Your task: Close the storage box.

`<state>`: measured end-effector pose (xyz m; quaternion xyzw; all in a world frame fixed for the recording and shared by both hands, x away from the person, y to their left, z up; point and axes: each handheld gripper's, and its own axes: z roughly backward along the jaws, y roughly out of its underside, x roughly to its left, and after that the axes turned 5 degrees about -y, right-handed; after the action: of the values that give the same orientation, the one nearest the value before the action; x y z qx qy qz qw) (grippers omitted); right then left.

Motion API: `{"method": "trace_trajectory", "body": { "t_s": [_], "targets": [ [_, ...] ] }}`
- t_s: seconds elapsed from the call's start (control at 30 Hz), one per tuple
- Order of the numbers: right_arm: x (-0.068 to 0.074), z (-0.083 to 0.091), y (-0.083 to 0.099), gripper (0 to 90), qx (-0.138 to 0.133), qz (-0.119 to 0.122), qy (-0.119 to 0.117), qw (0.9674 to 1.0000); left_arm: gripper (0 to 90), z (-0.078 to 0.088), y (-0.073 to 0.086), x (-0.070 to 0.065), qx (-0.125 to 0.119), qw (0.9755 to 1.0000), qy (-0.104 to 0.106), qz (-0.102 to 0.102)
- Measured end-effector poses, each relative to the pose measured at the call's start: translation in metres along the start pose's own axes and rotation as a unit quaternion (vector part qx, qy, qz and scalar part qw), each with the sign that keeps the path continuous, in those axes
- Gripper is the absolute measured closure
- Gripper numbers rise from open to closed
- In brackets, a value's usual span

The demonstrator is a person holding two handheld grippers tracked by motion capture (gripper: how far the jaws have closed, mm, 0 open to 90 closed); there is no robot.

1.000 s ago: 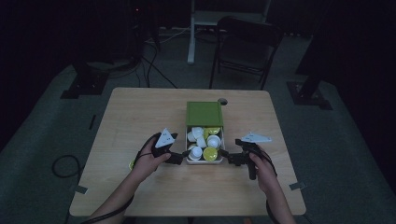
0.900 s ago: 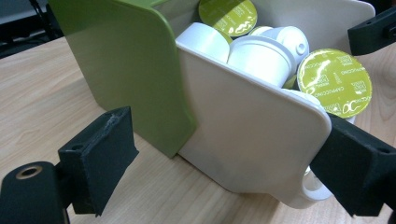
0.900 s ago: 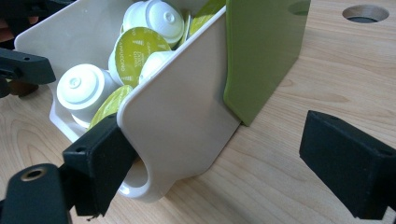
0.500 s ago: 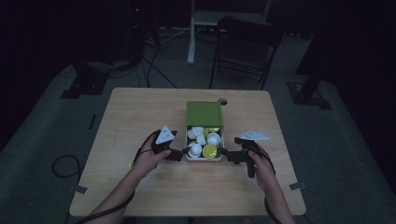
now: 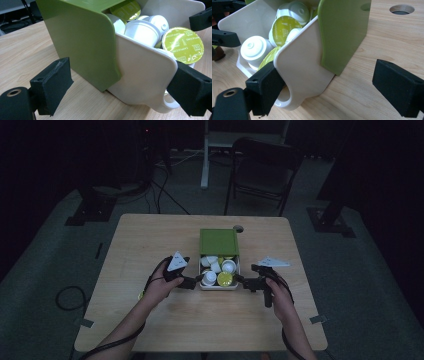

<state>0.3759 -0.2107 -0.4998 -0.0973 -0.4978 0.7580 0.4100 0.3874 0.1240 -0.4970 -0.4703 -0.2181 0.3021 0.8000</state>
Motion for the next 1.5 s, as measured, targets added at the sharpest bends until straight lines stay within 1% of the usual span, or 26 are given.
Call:
{"method": "trace_trajectory", "body": {
  "t_s": [0.23,0.37,0.5,0.63,0.87,1.03,1.23,1.5],
  "targets": [
    [-0.004,-0.003,-0.004,10.7,0.001,-0.001,0.007,1.0,10.5,-0.003,-0.003,0.003,0.002,1.0,-0.003,-0.002],
    [-0.006,-0.005,-0.007,10.7,0.003,0.0,0.009,1.0,10.5,-0.005,-0.004,0.005,0.002,1.0,-0.005,0.002],
    [-0.007,-0.007,-0.008,10.8,0.003,-0.004,0.009,0.9999,10.5,-0.007,-0.005,0.008,0.004,0.9999,-0.011,0.005],
    [-0.01,-0.01,-0.01,10.7,0.003,-0.006,0.01,0.9999,10.5,-0.01,-0.007,0.01,0.004,0.9999,-0.014,0.005],
    [-0.012,-0.014,-0.013,10.8,0.002,-0.011,0.014,0.9998,10.0,-0.014,-0.007,0.015,0.002,0.9998,-0.017,0.013],
    [-0.014,-0.016,-0.014,10.7,0.0,-0.012,0.018,0.9998,9.7,-0.016,-0.008,0.018,0.002,0.9998,-0.019,0.009],
    [-0.016,-0.019,-0.016,10.7,-0.002,-0.016,0.024,0.9996,9.3,-0.019,-0.01,0.02,0.002,0.9996,-0.027,0.004],
    [-0.018,-0.023,-0.017,10.7,-0.005,-0.023,0.03,0.9993,9.2,-0.023,-0.012,0.023,0.0,0.9994,-0.034,0.005]
  ]
}}
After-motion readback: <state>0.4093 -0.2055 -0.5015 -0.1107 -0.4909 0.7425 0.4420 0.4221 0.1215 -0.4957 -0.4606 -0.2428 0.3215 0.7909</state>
